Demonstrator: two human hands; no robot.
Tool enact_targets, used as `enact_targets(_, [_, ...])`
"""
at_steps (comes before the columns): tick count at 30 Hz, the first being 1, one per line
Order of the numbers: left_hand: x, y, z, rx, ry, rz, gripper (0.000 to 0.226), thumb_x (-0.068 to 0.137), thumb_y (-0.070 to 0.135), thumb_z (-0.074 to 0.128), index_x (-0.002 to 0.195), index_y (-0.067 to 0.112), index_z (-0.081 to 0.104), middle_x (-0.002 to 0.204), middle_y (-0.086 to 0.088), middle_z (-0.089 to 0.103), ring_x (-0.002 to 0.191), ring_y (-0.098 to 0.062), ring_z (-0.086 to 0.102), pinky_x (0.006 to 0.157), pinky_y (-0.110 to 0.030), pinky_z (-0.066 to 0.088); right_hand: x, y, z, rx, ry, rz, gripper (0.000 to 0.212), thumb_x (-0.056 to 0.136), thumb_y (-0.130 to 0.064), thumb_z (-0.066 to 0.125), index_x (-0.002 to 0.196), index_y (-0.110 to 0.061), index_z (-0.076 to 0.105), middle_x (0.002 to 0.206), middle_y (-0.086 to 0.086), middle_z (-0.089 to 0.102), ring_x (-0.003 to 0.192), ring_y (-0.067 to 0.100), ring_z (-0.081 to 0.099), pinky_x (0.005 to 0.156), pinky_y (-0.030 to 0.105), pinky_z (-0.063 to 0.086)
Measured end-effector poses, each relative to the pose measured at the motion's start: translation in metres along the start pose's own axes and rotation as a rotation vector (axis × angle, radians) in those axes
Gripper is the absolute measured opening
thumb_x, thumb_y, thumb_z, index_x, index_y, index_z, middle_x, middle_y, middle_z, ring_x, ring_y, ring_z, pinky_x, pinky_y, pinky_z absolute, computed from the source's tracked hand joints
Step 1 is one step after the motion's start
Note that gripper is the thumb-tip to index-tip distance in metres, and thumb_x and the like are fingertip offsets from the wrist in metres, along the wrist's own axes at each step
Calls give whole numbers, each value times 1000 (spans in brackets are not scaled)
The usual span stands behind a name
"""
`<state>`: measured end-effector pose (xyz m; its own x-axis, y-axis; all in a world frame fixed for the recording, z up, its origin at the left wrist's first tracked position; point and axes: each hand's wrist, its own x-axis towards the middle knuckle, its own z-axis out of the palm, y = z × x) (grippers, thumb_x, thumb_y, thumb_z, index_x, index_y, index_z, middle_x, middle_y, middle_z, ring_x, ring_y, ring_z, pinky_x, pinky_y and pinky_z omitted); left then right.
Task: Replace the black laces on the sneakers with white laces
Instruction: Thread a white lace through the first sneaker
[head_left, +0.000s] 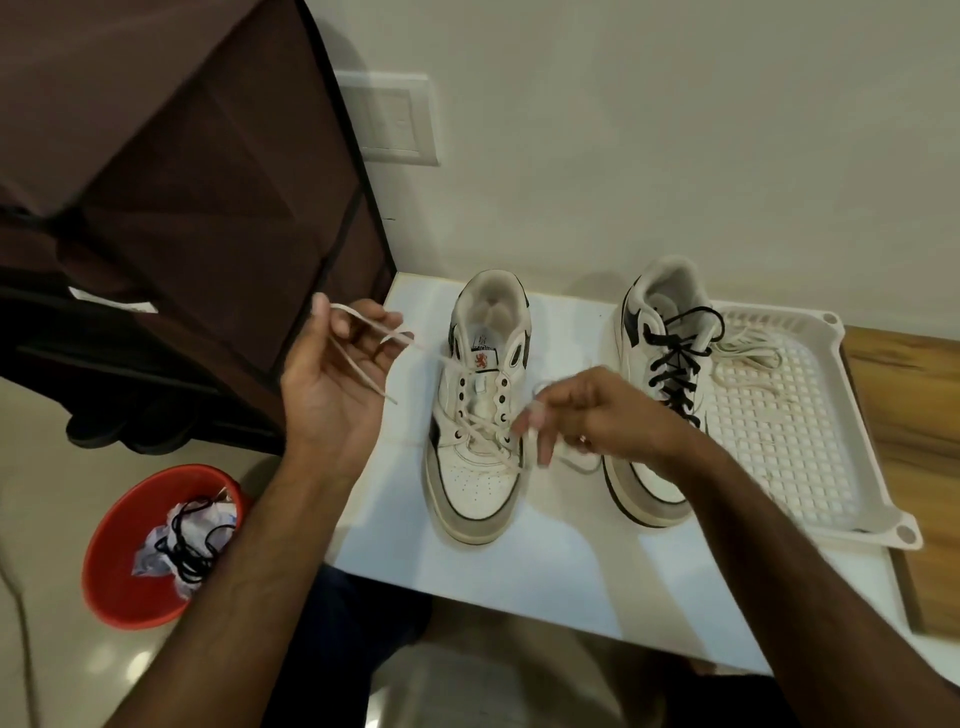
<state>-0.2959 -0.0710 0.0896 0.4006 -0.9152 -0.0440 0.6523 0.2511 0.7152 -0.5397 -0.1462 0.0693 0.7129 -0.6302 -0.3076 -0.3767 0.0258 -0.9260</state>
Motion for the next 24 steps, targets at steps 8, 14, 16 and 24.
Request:
enact_targets(8, [9,2,-13,96,200,108,26,106,21,48,117,14,70,92,3,70,77,-6,63,70,-24,55,-2,19,-3,-581,-431,347,17,95,-16,62,90,-21,77,83,-1,79,55,2,58,75,43,53])
enact_targets(14, [10,-7,-24,743,-95,135,38,106,4,47,140,18,56,95,-4,69,50,-8,32,45,-24,25,-8,8,-17,-315,-303,243,25,91,-7,68,112,-21,73,104,-5,77,67,8,69,64,37,55])
enact_targets(16, [6,-11,-19,886,-224,110,47,104,-1,49,144,23,50,89,-9,68,54,-7,39,49,-21,29,-13,1,-17,-197,-205,227,32,91,4,56,108,-16,74,105,-3,77,67,10,68,54,23,48])
enact_targets(24, [3,-22,-23,1379,-352,231,16,97,6,66,100,19,76,85,6,72,60,-7,52,60,-11,37,10,-12,19,-236,609,-159,20,93,-6,56,94,-21,71,87,-9,71,44,5,47,50,12,34])
